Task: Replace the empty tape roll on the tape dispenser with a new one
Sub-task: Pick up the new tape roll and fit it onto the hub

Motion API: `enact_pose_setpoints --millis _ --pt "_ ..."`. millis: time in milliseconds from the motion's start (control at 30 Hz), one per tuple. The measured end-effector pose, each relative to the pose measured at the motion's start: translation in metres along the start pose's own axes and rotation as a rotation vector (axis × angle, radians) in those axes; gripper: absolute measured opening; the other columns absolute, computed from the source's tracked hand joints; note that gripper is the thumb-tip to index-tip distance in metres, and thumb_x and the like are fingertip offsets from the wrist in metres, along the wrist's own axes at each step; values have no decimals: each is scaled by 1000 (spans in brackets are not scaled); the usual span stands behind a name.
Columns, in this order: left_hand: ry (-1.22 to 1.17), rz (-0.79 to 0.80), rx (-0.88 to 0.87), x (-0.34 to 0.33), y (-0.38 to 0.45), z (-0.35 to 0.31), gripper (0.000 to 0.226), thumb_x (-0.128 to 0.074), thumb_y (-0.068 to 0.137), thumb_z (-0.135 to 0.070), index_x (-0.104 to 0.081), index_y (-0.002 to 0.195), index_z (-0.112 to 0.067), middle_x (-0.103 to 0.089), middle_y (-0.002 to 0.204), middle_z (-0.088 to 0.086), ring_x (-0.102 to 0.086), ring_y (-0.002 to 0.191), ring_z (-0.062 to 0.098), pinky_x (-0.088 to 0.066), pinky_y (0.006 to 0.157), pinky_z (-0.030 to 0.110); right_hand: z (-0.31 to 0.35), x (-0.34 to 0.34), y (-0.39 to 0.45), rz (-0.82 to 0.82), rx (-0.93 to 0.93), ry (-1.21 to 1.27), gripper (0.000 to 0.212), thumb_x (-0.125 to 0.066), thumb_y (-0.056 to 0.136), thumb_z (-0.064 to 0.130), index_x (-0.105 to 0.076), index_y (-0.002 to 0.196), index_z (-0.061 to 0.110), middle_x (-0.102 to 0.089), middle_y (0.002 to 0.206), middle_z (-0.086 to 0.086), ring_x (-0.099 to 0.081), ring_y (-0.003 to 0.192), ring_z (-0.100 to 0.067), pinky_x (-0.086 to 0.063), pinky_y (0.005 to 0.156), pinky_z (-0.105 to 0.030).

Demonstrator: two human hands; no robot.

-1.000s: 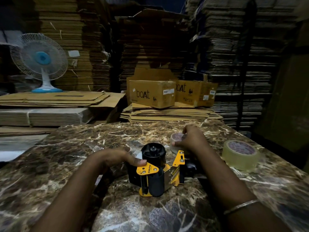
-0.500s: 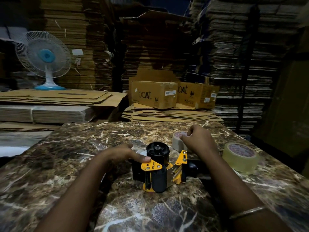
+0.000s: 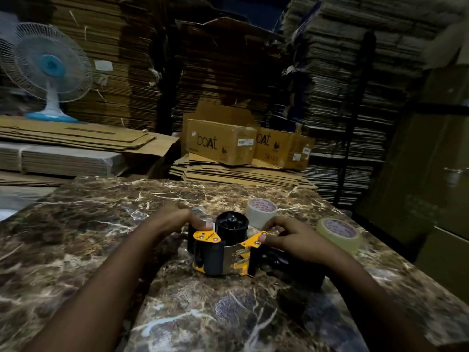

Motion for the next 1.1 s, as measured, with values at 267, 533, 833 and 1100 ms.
enact_pose_setpoints --millis 267,533,833,1100 --pt "324 -376 -51 -11 -11 -16 39 -78 57 -45 -69 66 -9 -67 68 9 -63 65 25 -44 54 26 10 -12 -26 59 -4 221 45 -80 71 59 -67 91 21 -71 81 -4 -67 66 -18 -51 59 -35" --pt "273 -389 -165 -24 -8 -19 26 -78 62 -25 -74 83 -10 -72 72 8 -66 64 21 -54 58 28 30 -48 -44 60 31 509 27 -75 89 27 -54 84 10 -54 51 -4 -54 40 -15 -44 39 -23" --pt "173 -303 -258 -33 -1 -13 26 -70 80 -30 -71 100 -12 -73 87 8 -69 66 22 -56 66 31 30 -69 -42 4 -17 723 20 -68 95 19 -54 84 9 -61 58 -13 -62 48 -23 -52 44 -27" --pt "149 -342 -281 -35 0 -9 31 -66 83 -40 -73 97 -14 -73 79 8 -70 69 27 -59 76 44 -35 14 -48 -807 -122 23 12 -63 94 24 -68 85 17 -67 74 3 -64 64 -11 -40 49 -21"
Point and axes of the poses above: each hand's wrist, its own y-axis towards the middle knuckle, its own x-axis out of the back of the hand, z = x × y, the point moved 3 cm from there along y, towards the middle knuckle
